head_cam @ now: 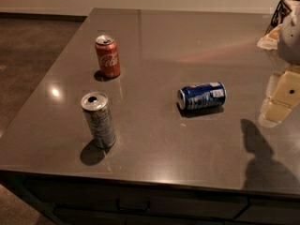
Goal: Place pepsi can upright
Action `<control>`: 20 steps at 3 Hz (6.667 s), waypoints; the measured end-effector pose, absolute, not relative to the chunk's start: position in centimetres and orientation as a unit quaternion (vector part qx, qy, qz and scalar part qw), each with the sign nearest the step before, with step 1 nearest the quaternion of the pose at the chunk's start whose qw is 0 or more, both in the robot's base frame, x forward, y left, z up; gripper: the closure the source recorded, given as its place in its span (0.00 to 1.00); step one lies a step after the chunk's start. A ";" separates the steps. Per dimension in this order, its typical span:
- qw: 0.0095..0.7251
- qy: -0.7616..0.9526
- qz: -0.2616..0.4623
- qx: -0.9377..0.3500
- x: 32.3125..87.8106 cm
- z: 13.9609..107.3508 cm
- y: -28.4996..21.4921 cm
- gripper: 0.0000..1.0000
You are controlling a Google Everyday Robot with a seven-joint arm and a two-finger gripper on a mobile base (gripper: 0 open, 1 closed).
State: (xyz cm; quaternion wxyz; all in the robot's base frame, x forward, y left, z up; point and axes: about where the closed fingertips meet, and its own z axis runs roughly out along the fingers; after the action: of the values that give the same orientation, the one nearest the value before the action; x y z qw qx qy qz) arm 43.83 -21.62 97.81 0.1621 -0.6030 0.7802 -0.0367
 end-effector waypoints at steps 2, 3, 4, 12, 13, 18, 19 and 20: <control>0.155 0.764 -0.032 -0.626 45.1 97.0 -20.4 0.00; 0.142 0.739 -0.029 -0.657 47.4 95.3 -18.3 0.00; 0.131 0.710 -0.023 -0.692 49.6 93.2 -16.2 0.00; 0.039 0.657 0.022 -0.752 54.0 86.6 -11.5 0.89; 0.108 0.688 0.075 -0.714 53.6 89.4 -10.9 1.00; 0.416 0.654 0.354 -0.523 46.2 94.0 -9.7 1.00; 0.446 0.618 0.393 -0.514 45.3 93.0 -9.5 1.00; 0.463 0.597 0.422 -0.501 44.7 92.2 -9.4 1.00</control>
Offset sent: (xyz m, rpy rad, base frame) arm 0.0321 0.0301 -0.0260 -0.0286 0.0571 0.1467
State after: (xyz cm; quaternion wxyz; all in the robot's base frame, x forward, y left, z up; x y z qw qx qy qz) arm 44.70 -9.41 92.19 0.4628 -0.5006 0.5974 0.4223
